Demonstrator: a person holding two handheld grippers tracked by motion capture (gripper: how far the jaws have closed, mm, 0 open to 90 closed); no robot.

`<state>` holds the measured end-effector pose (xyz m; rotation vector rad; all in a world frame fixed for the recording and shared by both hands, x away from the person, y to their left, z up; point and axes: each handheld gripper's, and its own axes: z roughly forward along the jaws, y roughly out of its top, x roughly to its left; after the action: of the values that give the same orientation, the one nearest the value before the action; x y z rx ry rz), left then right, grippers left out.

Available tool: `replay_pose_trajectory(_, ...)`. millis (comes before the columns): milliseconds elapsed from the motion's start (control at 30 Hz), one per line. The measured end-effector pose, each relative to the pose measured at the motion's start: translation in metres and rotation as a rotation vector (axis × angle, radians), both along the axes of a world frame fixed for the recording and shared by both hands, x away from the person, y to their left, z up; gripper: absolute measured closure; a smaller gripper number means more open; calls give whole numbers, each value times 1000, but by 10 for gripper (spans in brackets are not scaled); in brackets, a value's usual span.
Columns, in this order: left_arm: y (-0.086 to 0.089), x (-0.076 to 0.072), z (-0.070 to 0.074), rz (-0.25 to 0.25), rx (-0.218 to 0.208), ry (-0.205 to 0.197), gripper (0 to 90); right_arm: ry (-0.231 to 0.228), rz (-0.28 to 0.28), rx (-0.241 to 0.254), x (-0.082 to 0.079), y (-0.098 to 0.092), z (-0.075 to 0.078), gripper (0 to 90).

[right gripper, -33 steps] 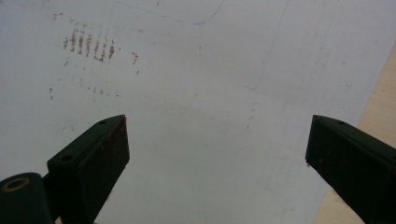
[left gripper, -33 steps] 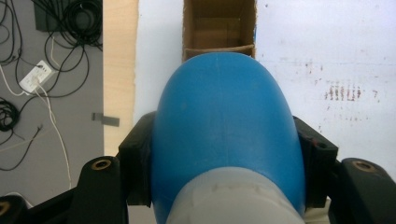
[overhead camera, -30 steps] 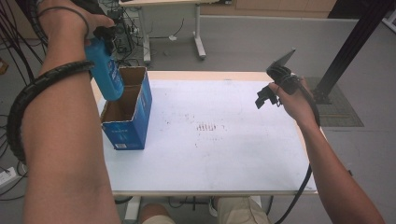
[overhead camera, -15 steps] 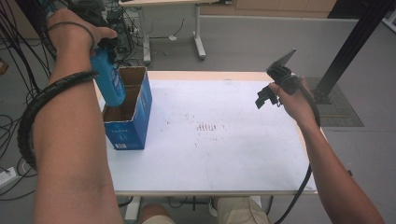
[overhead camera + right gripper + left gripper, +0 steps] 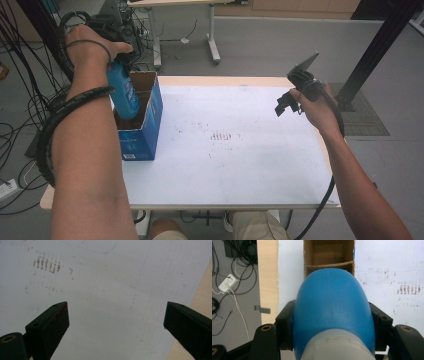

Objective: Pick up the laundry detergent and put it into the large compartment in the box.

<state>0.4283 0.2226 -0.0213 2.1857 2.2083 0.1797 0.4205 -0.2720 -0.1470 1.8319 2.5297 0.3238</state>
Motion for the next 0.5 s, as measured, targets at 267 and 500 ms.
replay_pose_trajectory(267, 1, 1, -21, -11, 3, 6, 376, 3, -8, 2, -1, -4, -3, 62)
replay_pose_trajectory(500, 2, 4, -44, -15, -4, 23, 376, 5, -14, -3, -1, -5, -3, 62)
